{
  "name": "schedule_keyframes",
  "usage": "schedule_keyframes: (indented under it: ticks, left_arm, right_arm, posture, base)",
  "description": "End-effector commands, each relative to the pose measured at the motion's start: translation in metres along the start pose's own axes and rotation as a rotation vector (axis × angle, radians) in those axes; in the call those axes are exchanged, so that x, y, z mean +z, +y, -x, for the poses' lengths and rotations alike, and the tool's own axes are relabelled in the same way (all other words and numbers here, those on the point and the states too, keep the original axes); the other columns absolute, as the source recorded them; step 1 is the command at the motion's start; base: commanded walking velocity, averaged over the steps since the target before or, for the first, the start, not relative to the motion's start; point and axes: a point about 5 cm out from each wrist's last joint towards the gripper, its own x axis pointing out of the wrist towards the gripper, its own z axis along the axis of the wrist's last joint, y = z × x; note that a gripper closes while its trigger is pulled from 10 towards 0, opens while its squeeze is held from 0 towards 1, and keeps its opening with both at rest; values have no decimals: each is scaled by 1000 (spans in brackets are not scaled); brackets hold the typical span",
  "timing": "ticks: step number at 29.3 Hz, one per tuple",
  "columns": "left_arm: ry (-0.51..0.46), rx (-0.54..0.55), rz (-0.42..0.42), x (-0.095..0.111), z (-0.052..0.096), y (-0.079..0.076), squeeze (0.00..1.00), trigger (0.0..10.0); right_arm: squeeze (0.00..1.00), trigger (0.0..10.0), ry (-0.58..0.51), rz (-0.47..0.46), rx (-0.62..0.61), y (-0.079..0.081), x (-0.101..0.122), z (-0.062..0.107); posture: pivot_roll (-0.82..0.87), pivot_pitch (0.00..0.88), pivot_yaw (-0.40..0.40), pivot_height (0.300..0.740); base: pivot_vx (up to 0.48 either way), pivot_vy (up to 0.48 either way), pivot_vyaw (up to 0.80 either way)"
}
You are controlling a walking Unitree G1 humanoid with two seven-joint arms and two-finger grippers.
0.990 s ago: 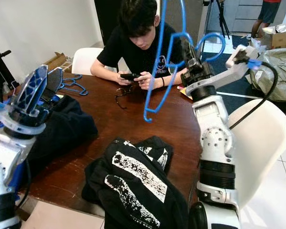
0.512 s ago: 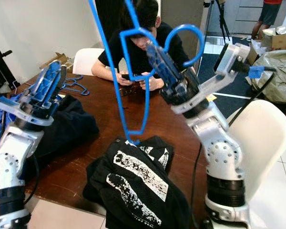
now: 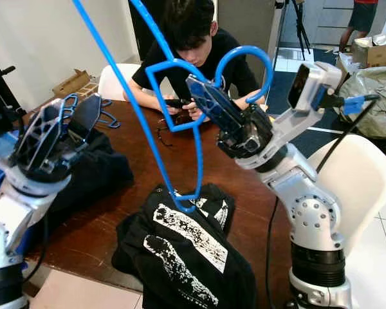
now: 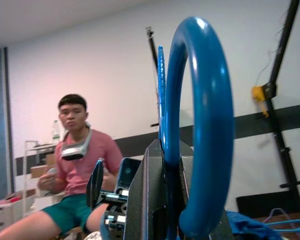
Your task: Hang hanger
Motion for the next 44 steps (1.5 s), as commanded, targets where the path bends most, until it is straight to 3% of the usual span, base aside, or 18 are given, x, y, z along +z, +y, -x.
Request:
schedule_keyframes:
  ticks: [1, 6, 18, 19, 31, 39, 40, 41, 42, 43, 44]
  left_arm:
    - [34, -6, -11, 0, 0, -2, 0, 10000]
    - [45, 32, -49, 4, 2, 2, 0, 10000]
    - [49, 17, -34, 4, 0, 2, 0, 10000]
    - [57, -25, -8, 2, -1, -2, 0, 0]
    - [72, -56, -4, 2, -1, -6, 0, 0]
    - [74, -63, -7, 2, -2, -7, 0, 0]
    - [74, -63, -9, 3, -2, -7, 0, 0]
    - [74, -63, -9, 3, -2, -7, 0, 0]
    - [74, -62, -11, 3, -2, -8, 0, 0]
    - [73, -61, -14, 4, -2, -8, 0, 0]
    - [73, -61, -14, 4, -2, -8, 0, 0]
  right_arm:
    - [0, 0, 7, -1, 34, 6, -1, -3]
    - [0, 0, 37, -28, 97, 15, -7, -9]
    - [0, 0, 74, -60, 153, 24, -14, -10]
    - [0, 0, 84, -62, 162, 26, -16, -11]
    - [0, 0, 100, -64, 159, 28, -22, -14]
    - [0, 0, 174, -38, 102, 25, -33, -15]
    - [0, 824, 202, -28, 85, 24, -37, -14]
    - [0, 824, 202, -28, 85, 24, -37, -14]
    - [0, 3922, 232, -16, 67, 22, -40, -13]
    - [0, 7843, 256, -6, 54, 21, -43, -12]
    - [0, 7843, 256, -6, 54, 21, -43, -12]
  posture:
    - [103, 0, 26, 740]
    - [100, 0, 25, 740]
    - [96, 0, 23, 740]
    - [94, 0, 24, 740]
    - [95, 0, 25, 740]
    - [92, 0, 23, 740]
    - [92, 0, 23, 740]
    - [92, 0, 23, 740]
    - [92, 0, 22, 740]
    - [92, 0, 21, 740]
    - [92, 0, 21, 740]
  base:
    - [0, 0, 0]
    - [0, 0, 0]
    - [0, 0, 0]
    - [0, 0, 0]
    - [0, 0, 0]
    - [0, 0, 0]
    - [0, 0, 0]
    - [0, 0, 0]
    - [0, 0, 0]
    - [0, 0, 0]
    - [0, 0, 0]
